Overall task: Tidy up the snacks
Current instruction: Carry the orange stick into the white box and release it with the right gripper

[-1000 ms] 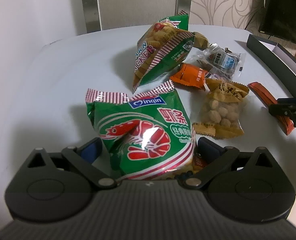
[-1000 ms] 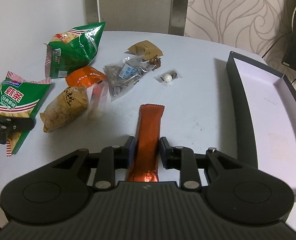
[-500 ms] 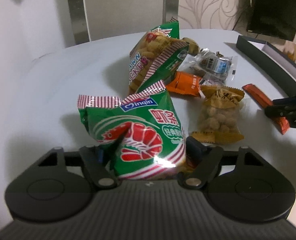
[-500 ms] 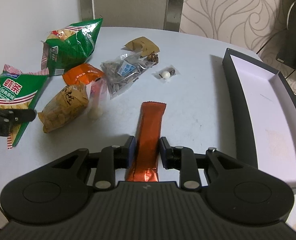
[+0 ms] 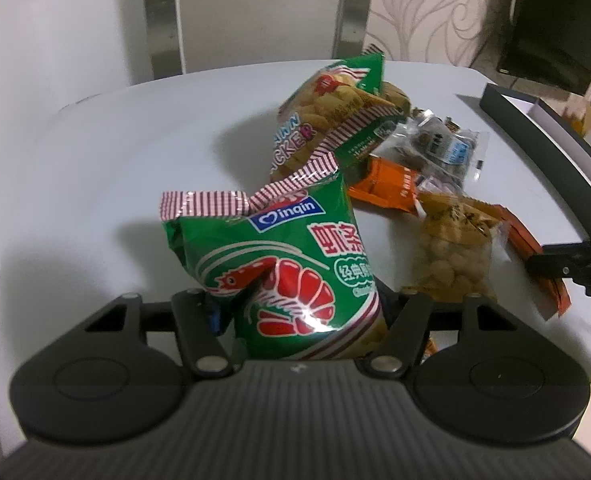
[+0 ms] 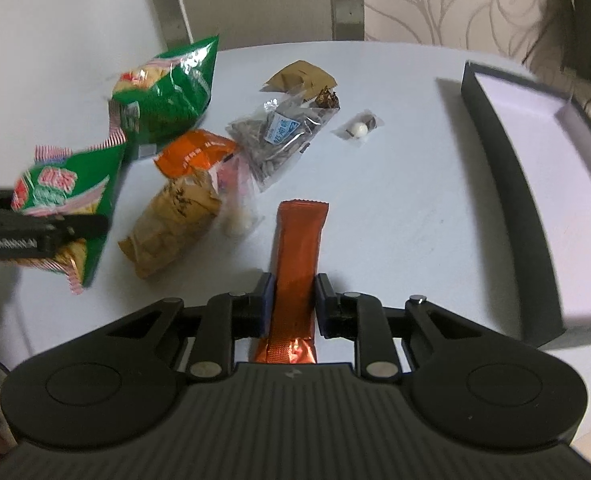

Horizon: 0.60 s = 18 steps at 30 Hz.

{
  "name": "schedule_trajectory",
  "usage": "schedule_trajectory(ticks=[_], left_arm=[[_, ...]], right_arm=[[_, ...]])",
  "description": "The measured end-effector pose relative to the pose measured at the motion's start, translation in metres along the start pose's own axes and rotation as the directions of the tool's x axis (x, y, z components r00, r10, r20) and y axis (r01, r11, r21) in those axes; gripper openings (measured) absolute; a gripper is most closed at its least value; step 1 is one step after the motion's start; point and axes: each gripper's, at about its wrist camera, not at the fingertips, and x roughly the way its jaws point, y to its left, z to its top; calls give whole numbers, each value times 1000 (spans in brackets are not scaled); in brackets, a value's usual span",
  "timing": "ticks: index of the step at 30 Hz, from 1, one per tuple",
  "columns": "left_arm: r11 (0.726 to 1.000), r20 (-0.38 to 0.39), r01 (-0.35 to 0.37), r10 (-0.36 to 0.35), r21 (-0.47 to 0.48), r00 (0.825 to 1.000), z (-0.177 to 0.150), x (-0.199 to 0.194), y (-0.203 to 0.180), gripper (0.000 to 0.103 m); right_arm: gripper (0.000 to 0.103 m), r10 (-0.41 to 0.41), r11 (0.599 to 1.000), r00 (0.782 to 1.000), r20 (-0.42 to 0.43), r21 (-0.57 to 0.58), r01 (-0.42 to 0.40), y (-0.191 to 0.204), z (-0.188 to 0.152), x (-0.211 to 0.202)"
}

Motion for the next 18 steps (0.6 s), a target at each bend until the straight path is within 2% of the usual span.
schedule_trajectory(ticks=[6,11,15,18], left_arm=[[998,26,-67,67,0,997,6,-11,-1,67],[994,51,-97,100,-53,994,11,-26,-5,67],[991,58,-106,111,-84,992,14,-33,-11,67],[990,72,-102,109,-100,991,21,-39,-21,67]], right_arm=[[25,106,992,994,1,65,-106,-13,2,-1],[25,187,977,982,20,104,-188,-34,9,-12],[25,235,961,969,70,133,-242,-53,17,-32],[25,233,960,964,131,129,-249,-71,27,-55]])
